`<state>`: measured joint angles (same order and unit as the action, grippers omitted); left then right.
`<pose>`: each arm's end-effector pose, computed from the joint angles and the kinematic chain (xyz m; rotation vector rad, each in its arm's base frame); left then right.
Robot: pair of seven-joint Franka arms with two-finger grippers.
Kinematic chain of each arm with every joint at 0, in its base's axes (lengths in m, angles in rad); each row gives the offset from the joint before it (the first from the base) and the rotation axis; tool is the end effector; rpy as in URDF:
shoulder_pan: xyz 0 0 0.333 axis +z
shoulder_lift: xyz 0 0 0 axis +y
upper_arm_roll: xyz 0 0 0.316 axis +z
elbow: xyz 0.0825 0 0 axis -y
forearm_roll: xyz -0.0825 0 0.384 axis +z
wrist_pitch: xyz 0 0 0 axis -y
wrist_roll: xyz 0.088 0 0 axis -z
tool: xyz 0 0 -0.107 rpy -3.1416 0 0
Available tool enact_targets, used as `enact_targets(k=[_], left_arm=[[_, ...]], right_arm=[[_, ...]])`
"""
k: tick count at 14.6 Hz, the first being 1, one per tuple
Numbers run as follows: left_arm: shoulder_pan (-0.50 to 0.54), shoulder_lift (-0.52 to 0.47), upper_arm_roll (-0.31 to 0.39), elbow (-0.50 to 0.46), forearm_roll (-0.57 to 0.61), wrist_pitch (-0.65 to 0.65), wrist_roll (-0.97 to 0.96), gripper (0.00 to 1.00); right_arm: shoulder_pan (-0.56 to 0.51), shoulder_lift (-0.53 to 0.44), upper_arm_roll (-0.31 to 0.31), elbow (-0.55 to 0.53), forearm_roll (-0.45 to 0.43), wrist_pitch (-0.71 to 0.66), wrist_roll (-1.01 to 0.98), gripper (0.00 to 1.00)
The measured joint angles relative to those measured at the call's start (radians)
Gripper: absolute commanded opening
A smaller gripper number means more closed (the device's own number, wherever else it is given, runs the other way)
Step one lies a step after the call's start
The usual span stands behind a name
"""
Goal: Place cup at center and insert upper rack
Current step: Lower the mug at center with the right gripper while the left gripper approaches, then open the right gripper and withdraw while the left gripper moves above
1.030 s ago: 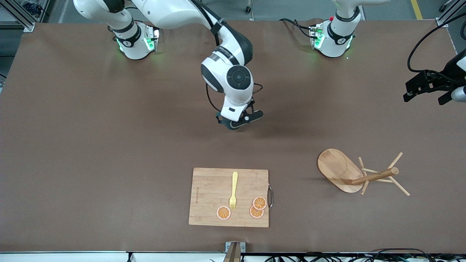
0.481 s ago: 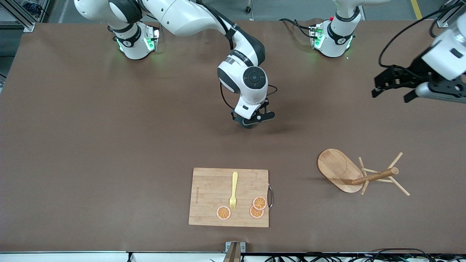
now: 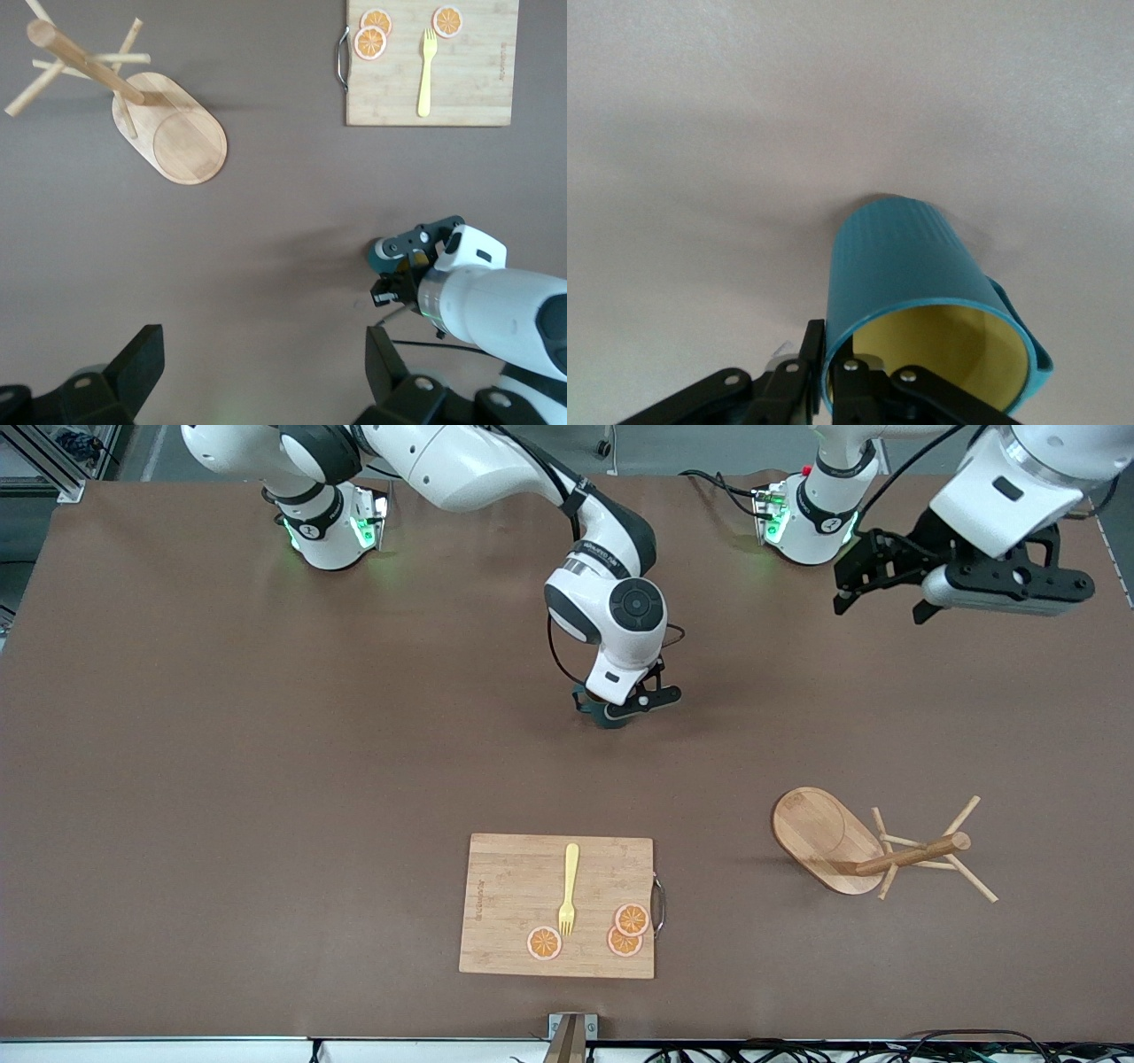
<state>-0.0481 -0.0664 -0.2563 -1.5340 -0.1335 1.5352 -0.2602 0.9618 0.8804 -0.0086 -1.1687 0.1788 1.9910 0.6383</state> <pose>0.5001 -0.1782 0.6741 3.0102 -0.0803 0.0457 0.4280 0.6247 0.2560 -3.0442 -0.3671 0.2317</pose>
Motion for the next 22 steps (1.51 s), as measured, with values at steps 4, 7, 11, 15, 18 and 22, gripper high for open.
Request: enact_targets(k=[4,7,11,15,18,22], left_arm=[[-0.001,-0.006,-0.062,0.0,0.0,-0.008,-0.078,1.0],[-0.001,-0.007,-0.094,0.0,0.0,-0.008,-0.107,1.0],[-0.001,-0.023,-0.141,0.0,0.0,-0.008,-0.149,1.0],[-0.001,-0.026,-0.179,-0.003,0.0,-0.008,-0.166,1.0],[-0.001,-0.024,-0.236,-0.007,0.0,0.0,-0.235,1.0],[-0.003,-0.015,-0.373,-0.037,-0.001,0.064,-0.379,1.0]], right_arm=[[0.003,0.0,-0.002,0.039,0.0,0.0,0.059,1.0],[0.002,-0.009,-0.018,0.067,0.0,-0.032,0.086,1.0],[-0.019,-0.095,-0.136,0.12,0.0,-0.146,0.091,1.0],[-0.151,-0.247,-0.263,0.126,-0.001,-0.245,0.083,1.0],[-0.298,-0.29,-0.319,0.122,0.0,-0.315,-0.039,1.0],[-0.502,-0.315,-0.338,0.121,0.0,-0.427,-0.281,1.0]])
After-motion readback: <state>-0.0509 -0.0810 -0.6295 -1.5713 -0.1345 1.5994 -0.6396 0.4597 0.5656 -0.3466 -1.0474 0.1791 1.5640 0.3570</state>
